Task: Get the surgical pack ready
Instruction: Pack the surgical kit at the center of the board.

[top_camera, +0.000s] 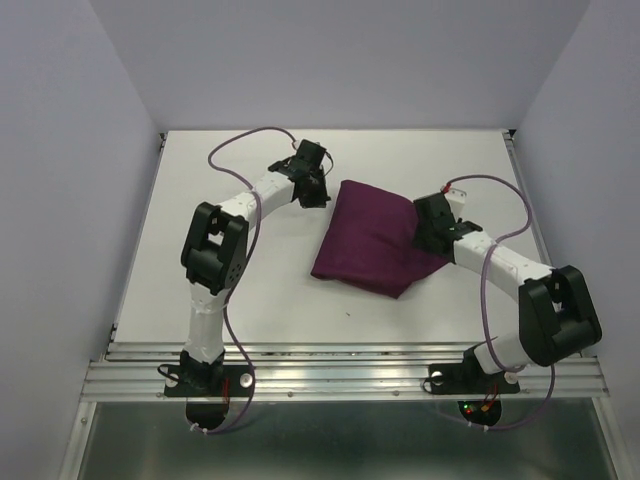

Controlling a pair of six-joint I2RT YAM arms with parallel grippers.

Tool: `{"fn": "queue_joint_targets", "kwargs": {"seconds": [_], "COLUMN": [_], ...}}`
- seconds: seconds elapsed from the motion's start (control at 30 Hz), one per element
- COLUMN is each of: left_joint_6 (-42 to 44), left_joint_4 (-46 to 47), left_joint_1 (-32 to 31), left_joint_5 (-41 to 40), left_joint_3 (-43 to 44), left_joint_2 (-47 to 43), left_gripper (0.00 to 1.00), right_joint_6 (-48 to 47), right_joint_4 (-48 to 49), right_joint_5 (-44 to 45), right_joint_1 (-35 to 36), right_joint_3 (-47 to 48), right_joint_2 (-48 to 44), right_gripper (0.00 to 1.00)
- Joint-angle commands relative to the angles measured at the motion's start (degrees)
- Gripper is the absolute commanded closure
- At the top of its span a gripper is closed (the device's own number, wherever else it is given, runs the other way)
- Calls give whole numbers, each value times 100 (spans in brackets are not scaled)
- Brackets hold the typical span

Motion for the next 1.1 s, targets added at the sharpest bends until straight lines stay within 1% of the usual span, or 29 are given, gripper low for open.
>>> {"fn": "queue_joint_targets", "kwargs": {"seconds": [0.0, 0.07, 0.1, 0.2, 0.23, 0.33, 0.5, 0.6, 0.73, 0.83, 0.97, 1.07], "left_joint_6": [161, 161, 213, 371, 494, 644, 767, 829, 891, 882, 768, 768], "left_joint_4": [-162, -232, -311, -391, -443, -628, -541, -540, -514, -523, -549, -584], "left_joint_1": [3, 55, 64, 117, 117, 108, 21, -102, -366, -585, -621, -621], "left_joint_5": [-211, -211, -402, -501, -475, -387, -18, 141, 430, 475, 633, 598], "left_joint_3": [485, 731, 1020, 1452, 1740, 2314, 2499, 2631, 2938, 3132, 3290, 3343], "left_joint_2": [282, 458, 660, 951, 1160, 1540, 1655, 1690, 1725, 1751, 1839, 1866], "left_gripper": [100, 100, 100, 100, 100, 100, 100, 100, 100, 100, 100, 100], "right_joint_6": [45, 28, 28, 10, 19, 19, -87, -139, -25, 54, 98, 72], "right_joint_4": [341, 411, 429, 456, 482, 500, 613, 763, 973, 1070, 1106, 1115], "right_joint_5": [-188, -162, -136, -74, -100, -127, -363, -741, -1276, -1480, -1594, -1595], "right_joint_1": [30, 30, 30, 30, 30, 30, 30, 30, 30, 30, 83, 83], "right_joint_3": [638, 798, 963, 1210, 1324, 1518, 1729, 1870, 1976, 2037, 2134, 2160], "right_joint_2": [312, 560, 813, 1131, 1280, 1475, 1966, 2212, 2284, 2284, 2301, 2258], "right_gripper": [56, 69, 81, 92, 97, 99, 99, 99, 99, 99, 99, 99]}}
